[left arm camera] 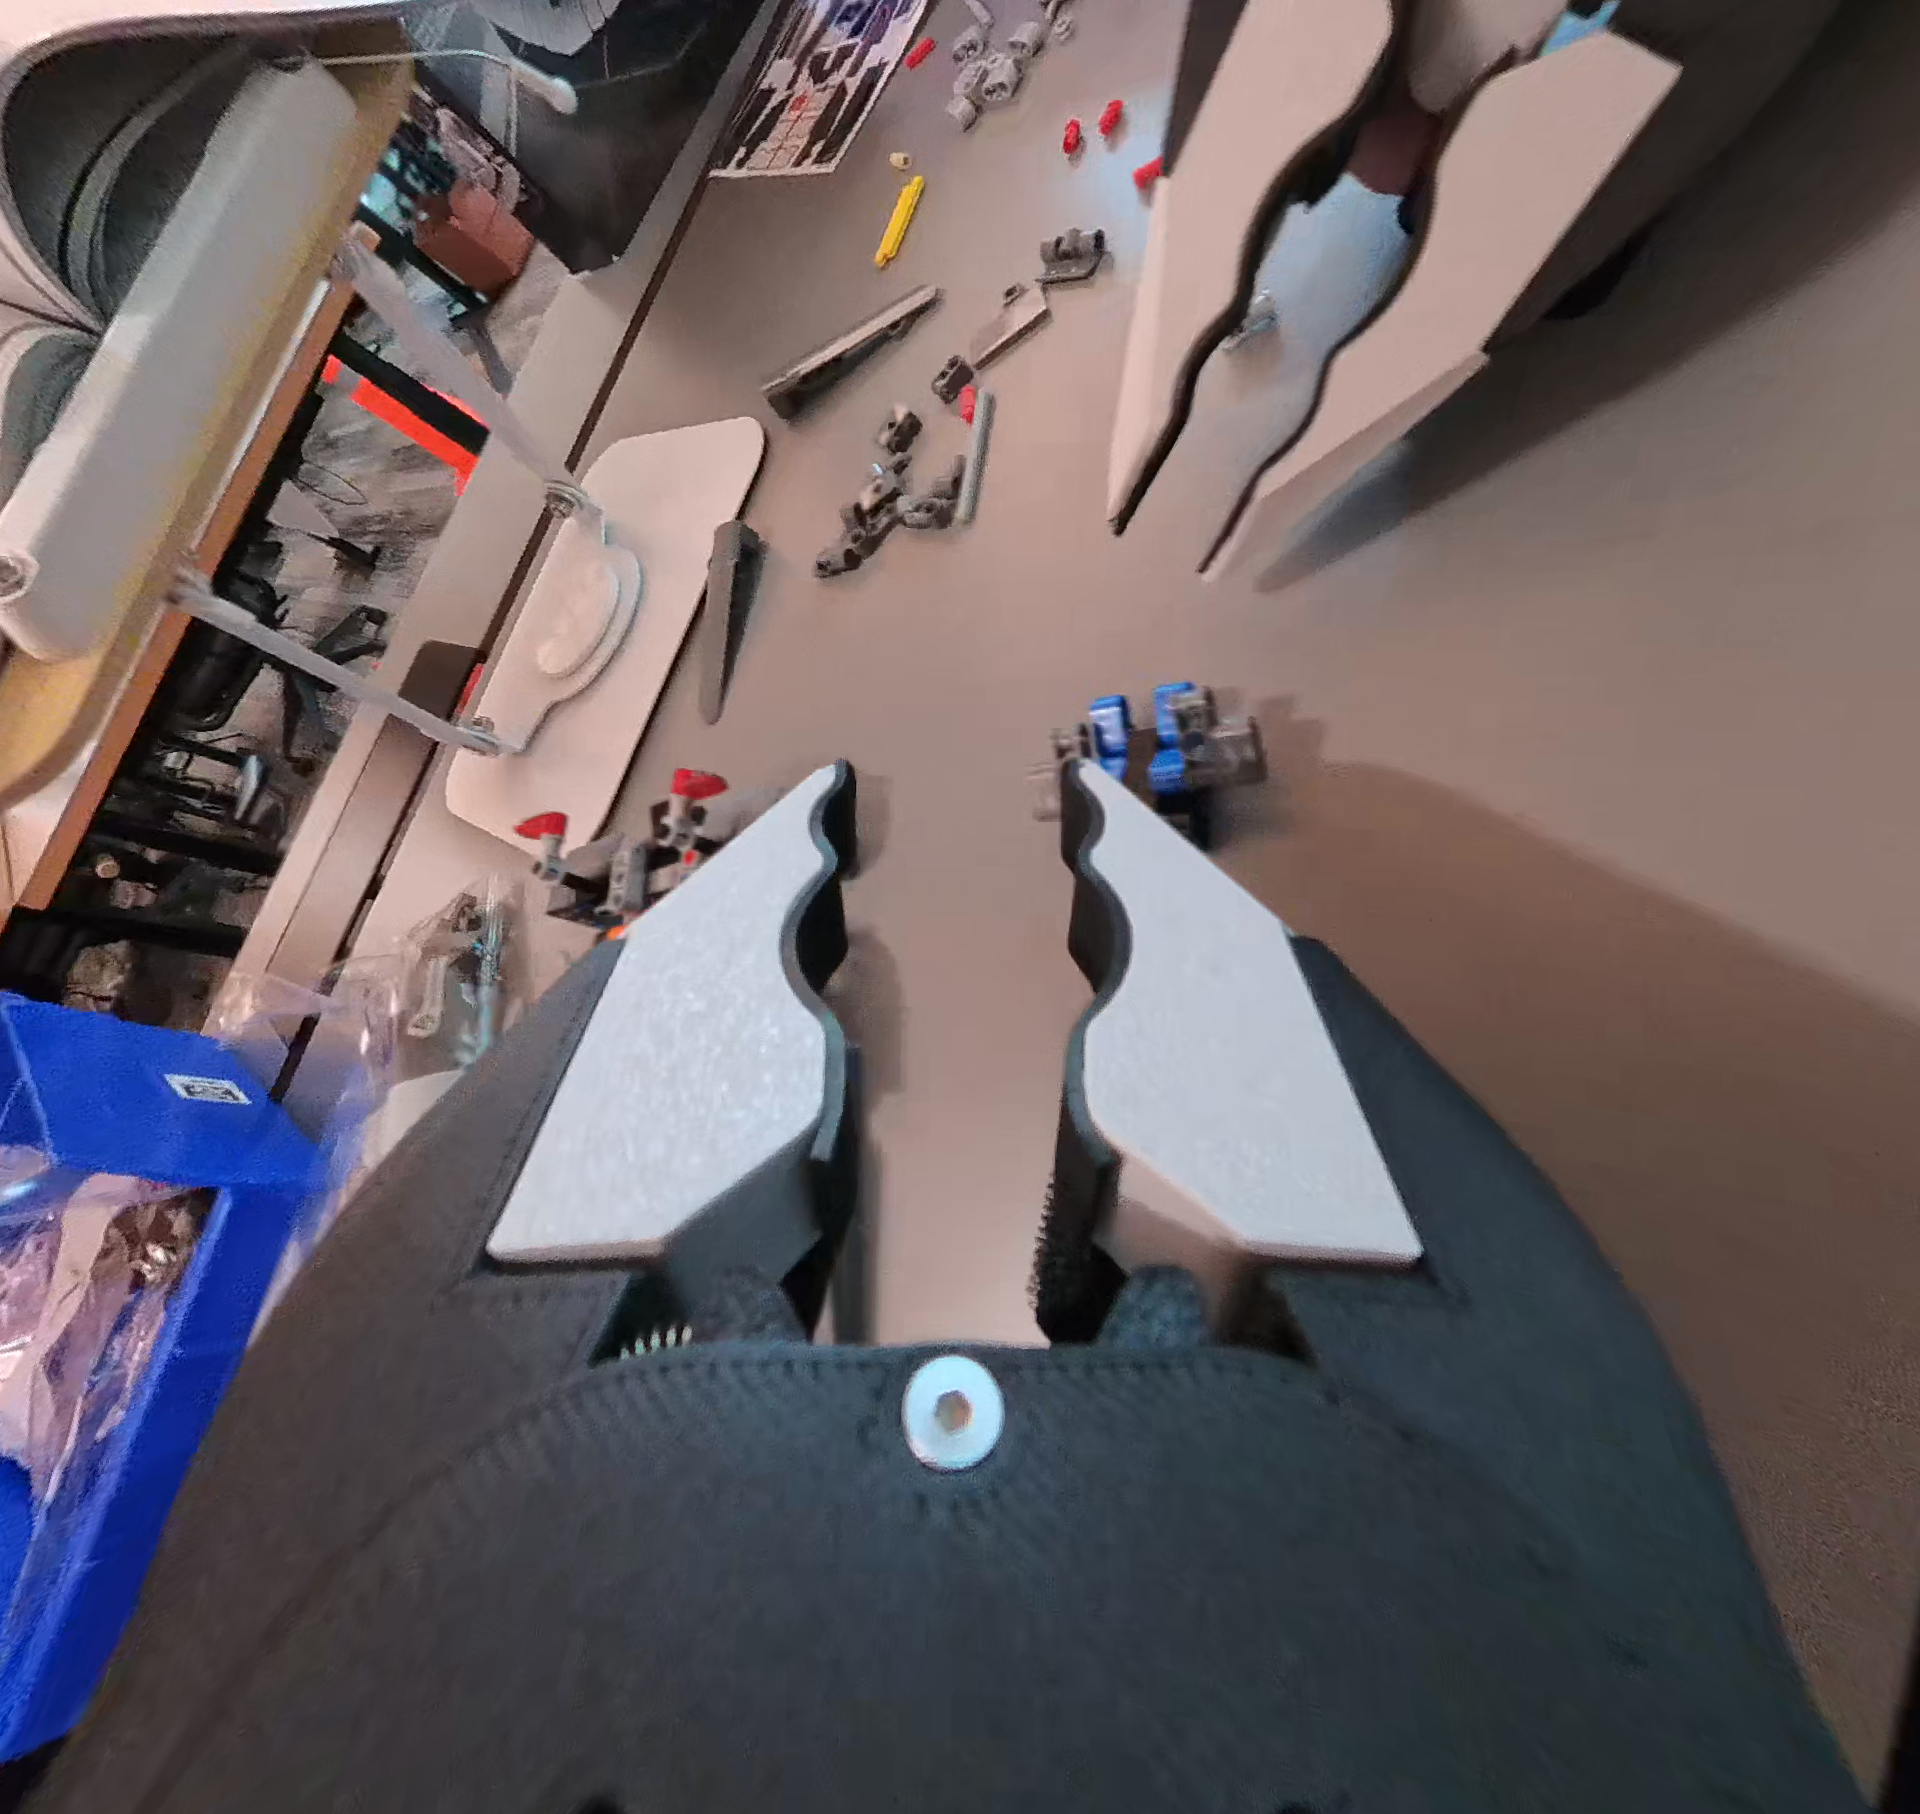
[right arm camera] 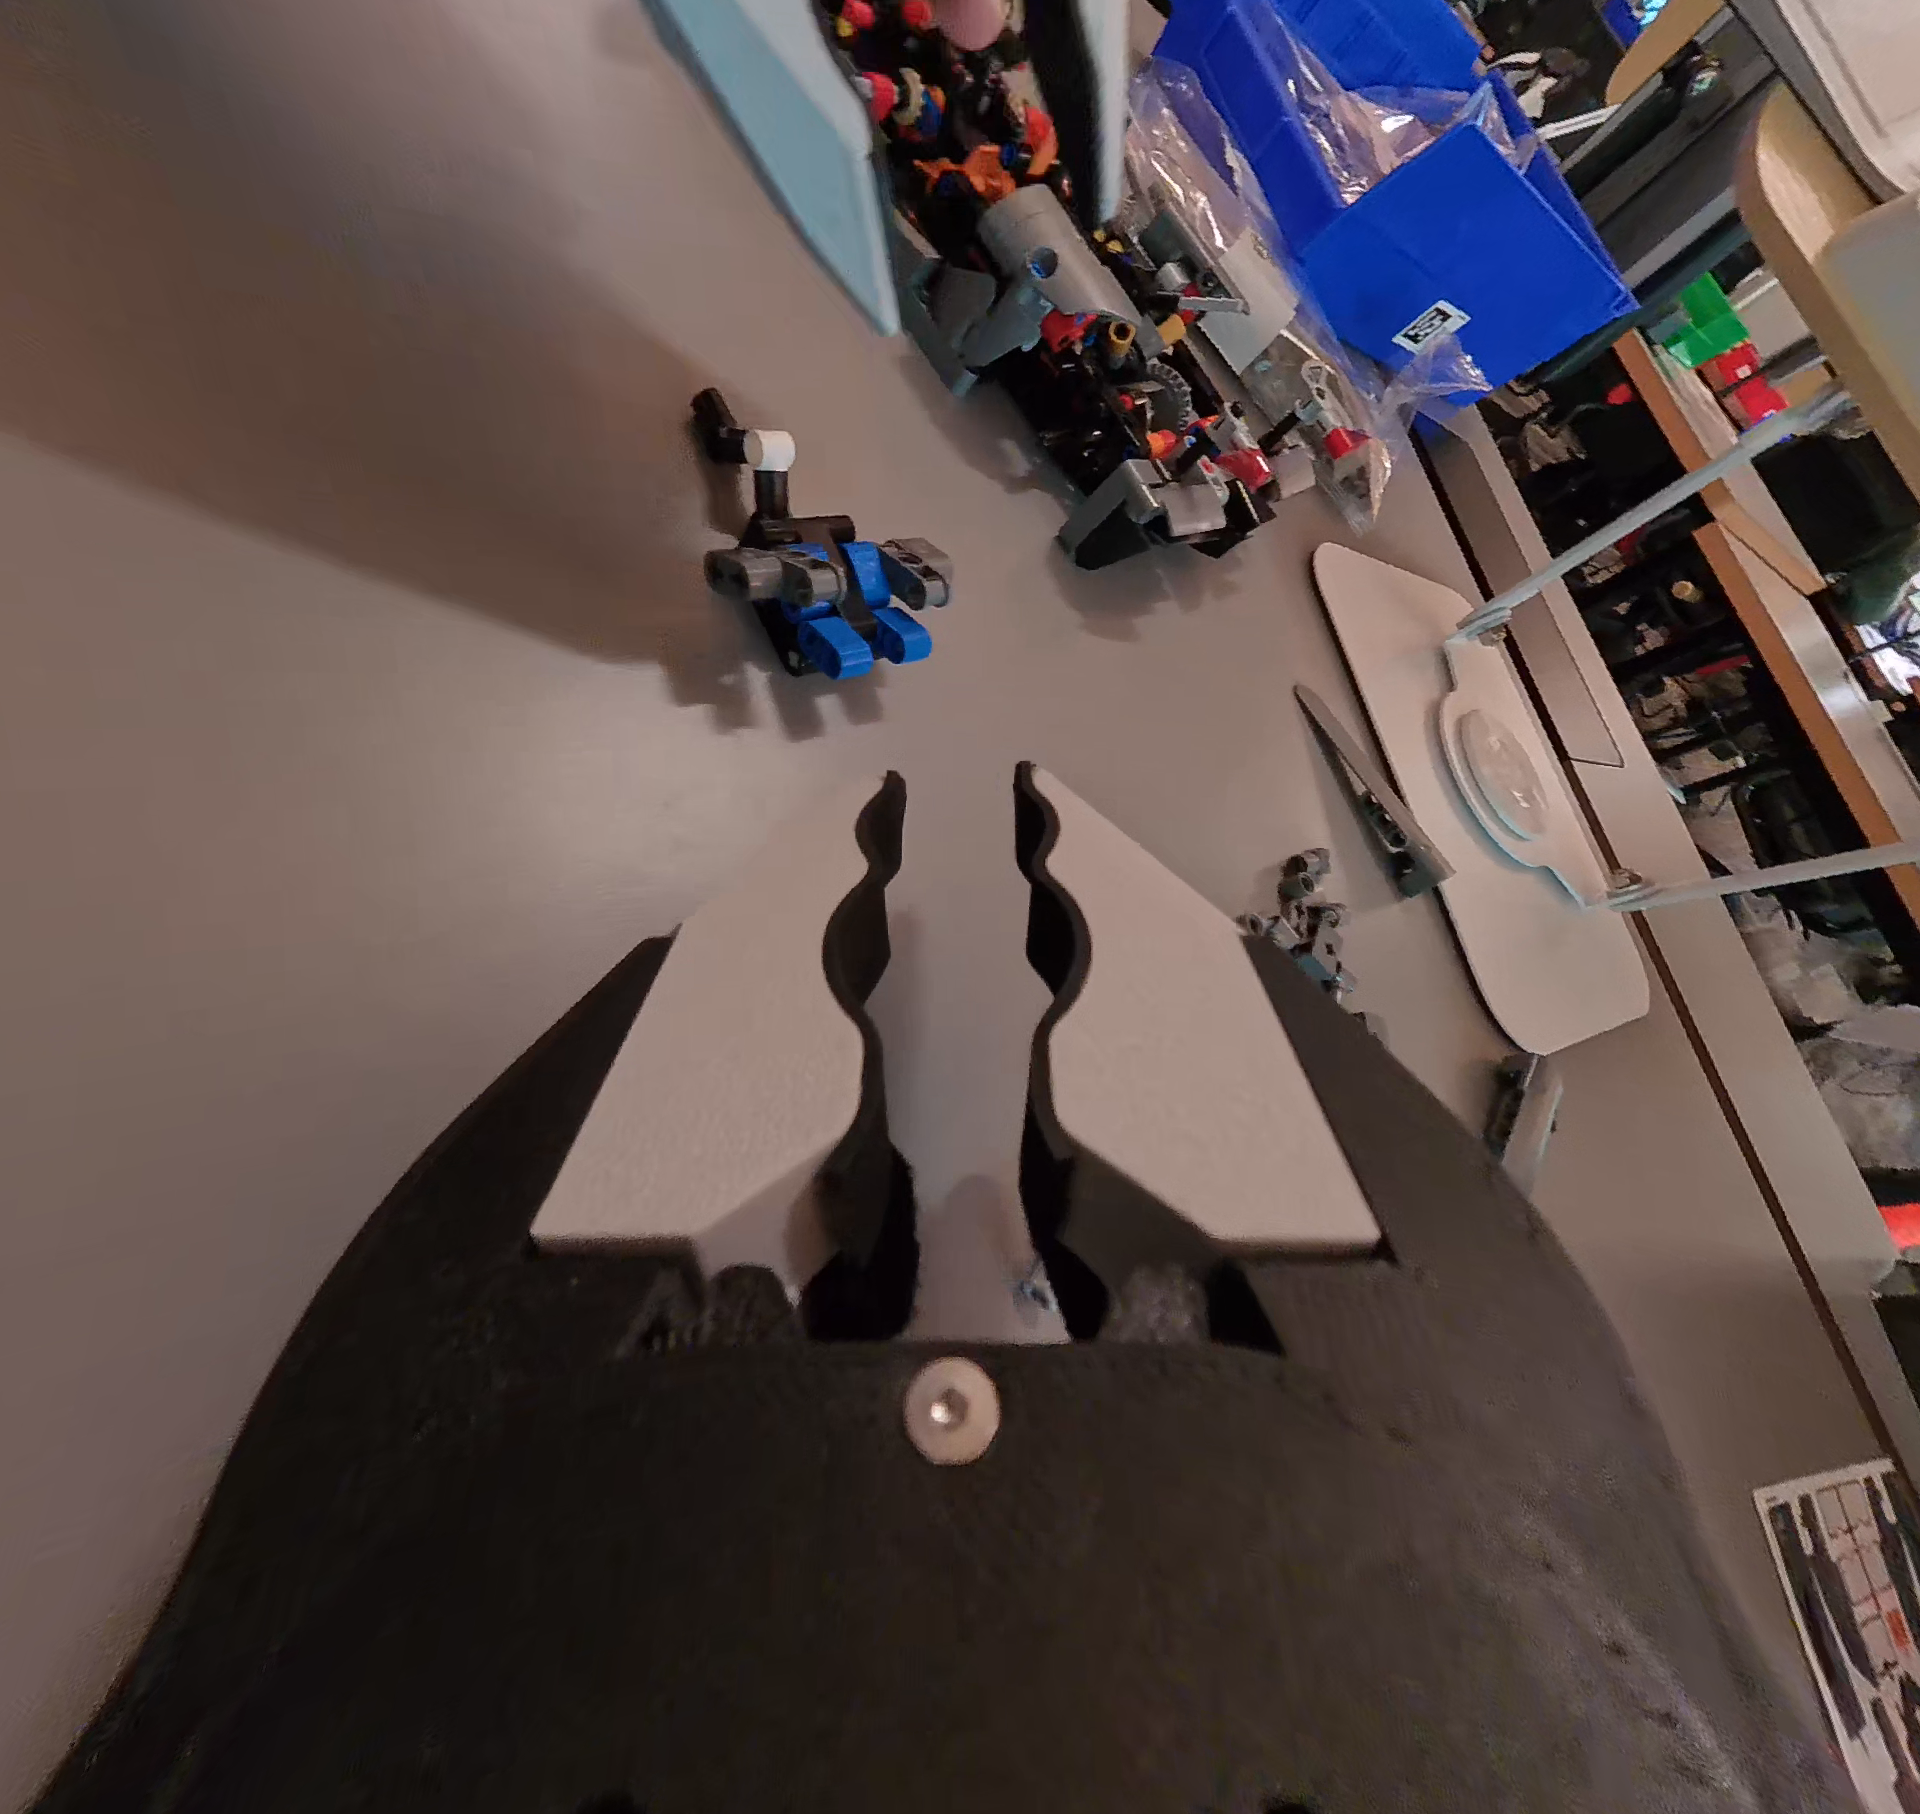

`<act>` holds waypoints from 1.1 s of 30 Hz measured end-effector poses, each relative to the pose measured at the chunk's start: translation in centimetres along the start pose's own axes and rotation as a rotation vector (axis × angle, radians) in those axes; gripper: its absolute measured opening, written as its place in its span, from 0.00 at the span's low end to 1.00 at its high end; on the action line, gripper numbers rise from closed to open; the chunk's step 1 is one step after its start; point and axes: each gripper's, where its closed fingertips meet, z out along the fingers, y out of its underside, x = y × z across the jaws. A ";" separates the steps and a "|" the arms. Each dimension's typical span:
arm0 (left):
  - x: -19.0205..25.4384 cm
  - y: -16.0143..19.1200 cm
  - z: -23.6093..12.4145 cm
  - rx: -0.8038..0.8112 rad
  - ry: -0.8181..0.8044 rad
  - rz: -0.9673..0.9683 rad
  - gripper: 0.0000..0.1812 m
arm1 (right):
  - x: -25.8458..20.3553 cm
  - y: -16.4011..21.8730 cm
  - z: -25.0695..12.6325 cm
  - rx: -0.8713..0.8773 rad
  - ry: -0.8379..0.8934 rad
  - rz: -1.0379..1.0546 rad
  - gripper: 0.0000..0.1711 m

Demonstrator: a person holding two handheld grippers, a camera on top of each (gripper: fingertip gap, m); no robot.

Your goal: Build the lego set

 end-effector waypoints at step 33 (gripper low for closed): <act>-6.0 -3.4 5.8 0.293 -0.175 -0.011 0.17 | 3.4 1.2 -0.5 -0.013 0.148 0.069 0.13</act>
